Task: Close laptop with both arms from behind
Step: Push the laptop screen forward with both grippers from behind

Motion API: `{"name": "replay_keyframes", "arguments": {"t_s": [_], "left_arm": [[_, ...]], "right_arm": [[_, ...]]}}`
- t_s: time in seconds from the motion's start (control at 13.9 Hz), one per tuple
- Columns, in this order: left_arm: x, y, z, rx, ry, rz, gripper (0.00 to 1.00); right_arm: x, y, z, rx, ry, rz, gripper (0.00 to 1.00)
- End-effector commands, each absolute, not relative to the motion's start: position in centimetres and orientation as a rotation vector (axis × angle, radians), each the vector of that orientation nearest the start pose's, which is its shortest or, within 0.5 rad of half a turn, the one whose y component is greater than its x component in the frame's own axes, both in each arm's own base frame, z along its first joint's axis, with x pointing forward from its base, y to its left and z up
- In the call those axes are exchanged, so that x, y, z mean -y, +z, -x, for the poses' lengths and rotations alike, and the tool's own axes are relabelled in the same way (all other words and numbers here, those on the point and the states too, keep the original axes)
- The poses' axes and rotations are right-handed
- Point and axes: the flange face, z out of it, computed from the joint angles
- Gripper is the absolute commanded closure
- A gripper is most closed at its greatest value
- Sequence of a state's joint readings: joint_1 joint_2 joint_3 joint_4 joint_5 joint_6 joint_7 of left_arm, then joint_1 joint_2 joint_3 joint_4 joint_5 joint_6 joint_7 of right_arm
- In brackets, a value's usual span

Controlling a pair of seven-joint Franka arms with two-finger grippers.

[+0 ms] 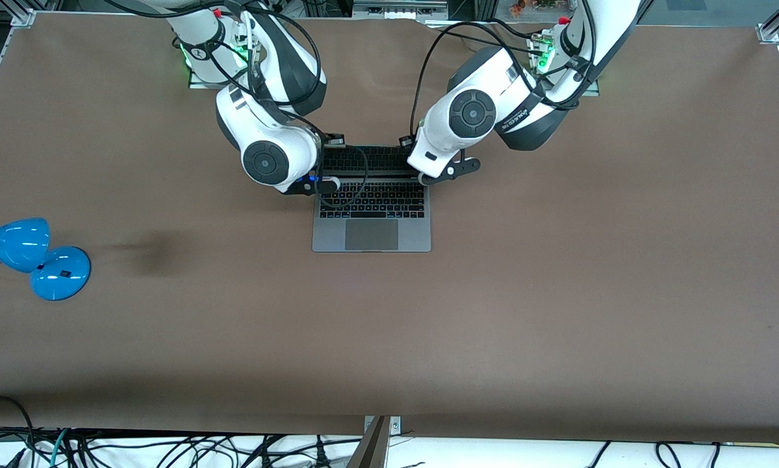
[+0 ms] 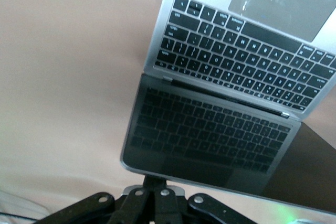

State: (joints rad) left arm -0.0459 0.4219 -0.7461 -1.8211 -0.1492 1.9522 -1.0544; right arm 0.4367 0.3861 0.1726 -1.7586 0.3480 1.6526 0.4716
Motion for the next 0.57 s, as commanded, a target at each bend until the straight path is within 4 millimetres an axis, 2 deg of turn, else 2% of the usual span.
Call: {"name": "replay_keyframes", "arguments": {"t_s": [0.0,0.29,0.43,0.5], "left_arm": [[42.0,34.7,-45.9,0.524,0.707,3.128,1.00],[41.8,34.4,-47.4,0.535,0.689,3.137,1.00],[41.8,34.0,-47.5,0.530,0.694,3.134,1.00],[41.9,34.4,-48.2,0.538,0.687,3.147,1.00]], "right_arm": [[-36.4,32.9,-47.4,0.029,0.877,2.905,0.94],[-36.1,32.2,-48.0,0.052,0.835,2.954,0.94],[-36.0,31.7,-48.3,0.059,0.814,2.973,0.94],[-36.0,31.6,-48.6,0.060,0.789,2.977,0.94]]}}
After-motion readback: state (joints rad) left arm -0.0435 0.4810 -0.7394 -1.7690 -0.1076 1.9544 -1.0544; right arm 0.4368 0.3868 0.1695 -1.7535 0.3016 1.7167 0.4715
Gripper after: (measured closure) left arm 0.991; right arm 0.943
